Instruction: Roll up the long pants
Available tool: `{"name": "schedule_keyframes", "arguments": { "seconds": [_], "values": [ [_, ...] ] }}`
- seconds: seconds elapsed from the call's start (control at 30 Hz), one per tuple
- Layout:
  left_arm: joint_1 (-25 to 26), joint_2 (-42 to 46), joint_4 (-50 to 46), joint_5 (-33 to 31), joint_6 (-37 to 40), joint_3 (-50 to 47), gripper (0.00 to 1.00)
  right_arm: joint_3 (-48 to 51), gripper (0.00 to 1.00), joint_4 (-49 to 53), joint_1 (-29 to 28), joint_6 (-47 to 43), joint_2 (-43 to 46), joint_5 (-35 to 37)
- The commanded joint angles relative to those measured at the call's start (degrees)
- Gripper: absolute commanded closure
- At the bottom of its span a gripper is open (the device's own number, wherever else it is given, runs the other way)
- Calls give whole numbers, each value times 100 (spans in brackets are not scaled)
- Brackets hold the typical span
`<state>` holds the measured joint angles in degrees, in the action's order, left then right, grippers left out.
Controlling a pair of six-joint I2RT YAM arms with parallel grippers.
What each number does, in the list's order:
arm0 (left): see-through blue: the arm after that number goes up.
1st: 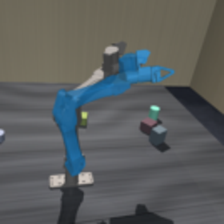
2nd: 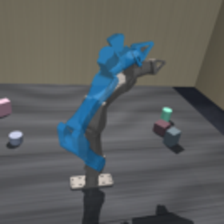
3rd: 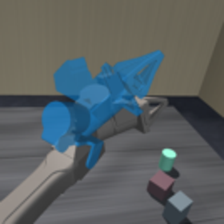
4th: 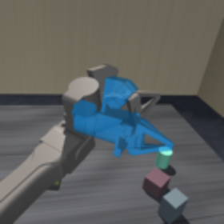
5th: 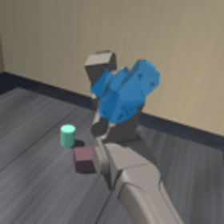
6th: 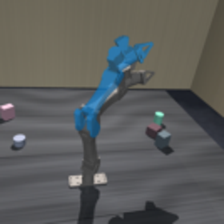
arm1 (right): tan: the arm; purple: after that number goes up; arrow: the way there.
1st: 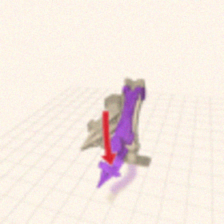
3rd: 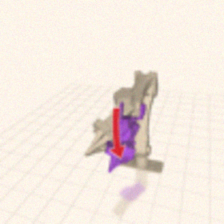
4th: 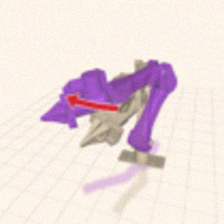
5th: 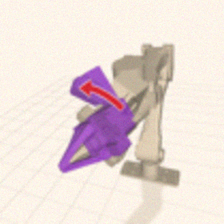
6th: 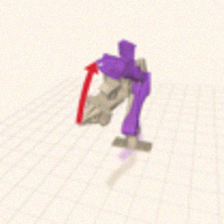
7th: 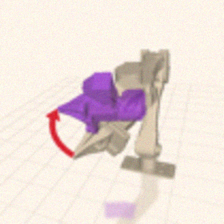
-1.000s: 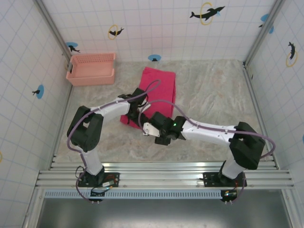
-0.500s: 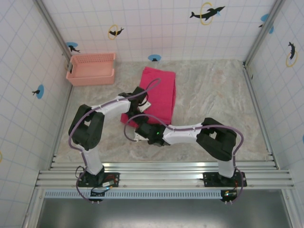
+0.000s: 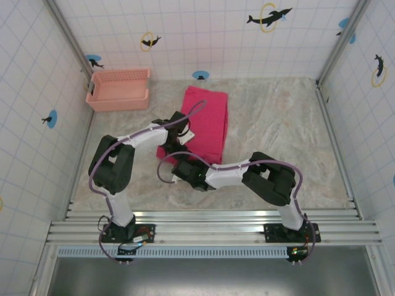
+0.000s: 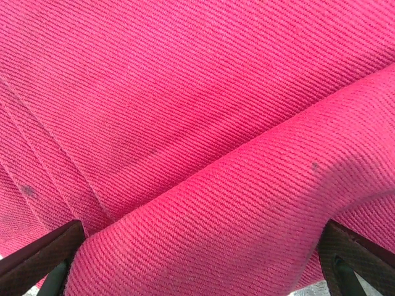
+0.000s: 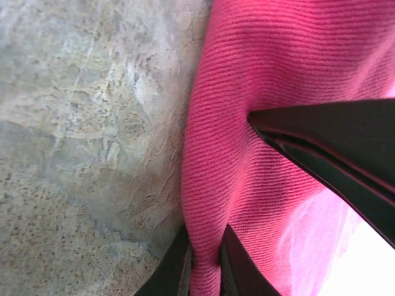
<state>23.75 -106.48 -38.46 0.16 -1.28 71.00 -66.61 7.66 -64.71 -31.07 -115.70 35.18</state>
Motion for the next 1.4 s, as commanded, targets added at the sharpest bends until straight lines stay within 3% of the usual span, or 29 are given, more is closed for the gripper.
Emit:
{"name": "schedule_keyframes", "arguments": {
  "seconds": [0.0, 0.13, 0.2, 0.33, 0.5, 0.8, 1.0, 1.37],
  "values": [
    [-124, 126, -313, -40, 190, 120, 3, 157, 90, 1033, 114, 133, 171, -656],
    [-150, 275, -508, -213, 307, 204, 3, -207, 93, 1990, 246, 301, 461, -1575],
    [-187, 459, -622, -421, 313, 251, 3, -641, 93, 2730, 411, 471, 546, -2451],
    [-533, 1078, -711, -116, 159, 392, 3, -1231, 93, 3631, 623, 741, 693, -3565],
    [-653, 1647, -1150, -281, 355, 740, 2, -2061, 92, 4656, 811, 999, 710, -5024],
    [-653, 2288, -1360, -175, 553, 390, 3, -2822, 92, 5086, 1796, 1877, 461, -7639],
    [-648, 2279, -1343, 179, 452, 244, 3, -2803, 92, 4693, 2342, 2391, 106, -8044],
    [-600, 1818, -1285, 767, 126, 181, 3, -3100, 92, 4387, 2585, 2782, -949, -8022]
  ]
}}
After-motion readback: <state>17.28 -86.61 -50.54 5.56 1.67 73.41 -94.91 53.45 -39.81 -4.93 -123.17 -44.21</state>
